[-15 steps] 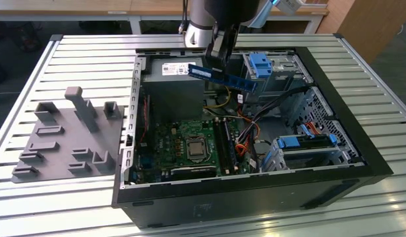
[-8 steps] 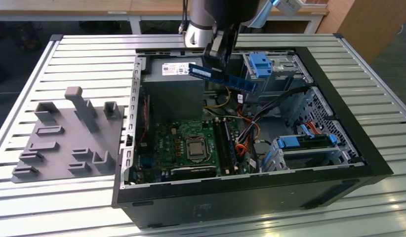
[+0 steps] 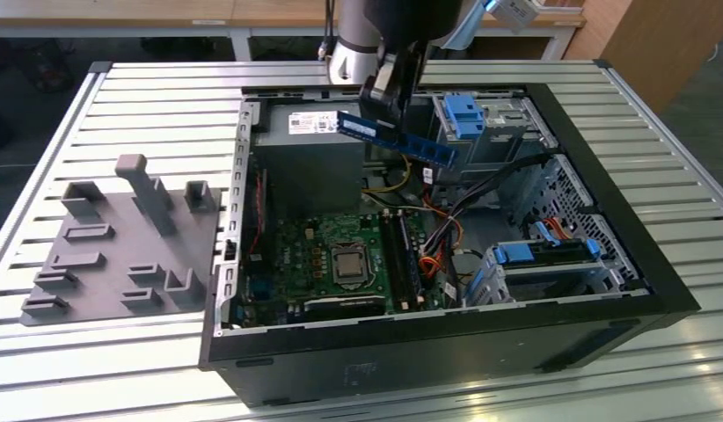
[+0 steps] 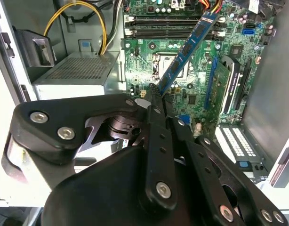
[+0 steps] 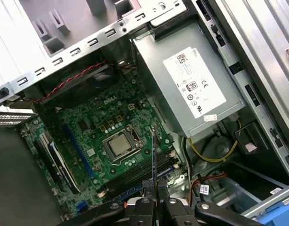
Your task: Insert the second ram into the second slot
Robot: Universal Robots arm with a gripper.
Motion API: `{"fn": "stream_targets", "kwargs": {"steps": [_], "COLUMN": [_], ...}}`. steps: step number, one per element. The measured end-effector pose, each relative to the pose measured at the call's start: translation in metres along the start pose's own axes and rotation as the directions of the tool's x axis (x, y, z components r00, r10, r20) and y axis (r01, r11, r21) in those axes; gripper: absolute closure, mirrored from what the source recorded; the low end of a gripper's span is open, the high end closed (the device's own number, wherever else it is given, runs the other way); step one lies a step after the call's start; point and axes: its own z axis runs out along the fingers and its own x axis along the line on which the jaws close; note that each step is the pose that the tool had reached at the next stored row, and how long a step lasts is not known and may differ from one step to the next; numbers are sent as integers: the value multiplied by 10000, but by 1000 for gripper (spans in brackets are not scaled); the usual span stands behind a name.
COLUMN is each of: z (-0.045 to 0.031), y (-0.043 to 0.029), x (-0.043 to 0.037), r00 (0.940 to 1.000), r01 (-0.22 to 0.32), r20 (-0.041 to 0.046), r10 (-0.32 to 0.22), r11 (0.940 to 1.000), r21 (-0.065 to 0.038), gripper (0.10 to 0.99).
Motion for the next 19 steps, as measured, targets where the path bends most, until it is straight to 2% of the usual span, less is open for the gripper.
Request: {"fn": "stream_targets", "kwargs": {"steps": [19], "z": [0], "y": [0], "x": [0], "r00": [9956], "r01": [-938], "r20": [35], "r10": [938], "r11": [9956], "r21": [11], "gripper": [949]}}
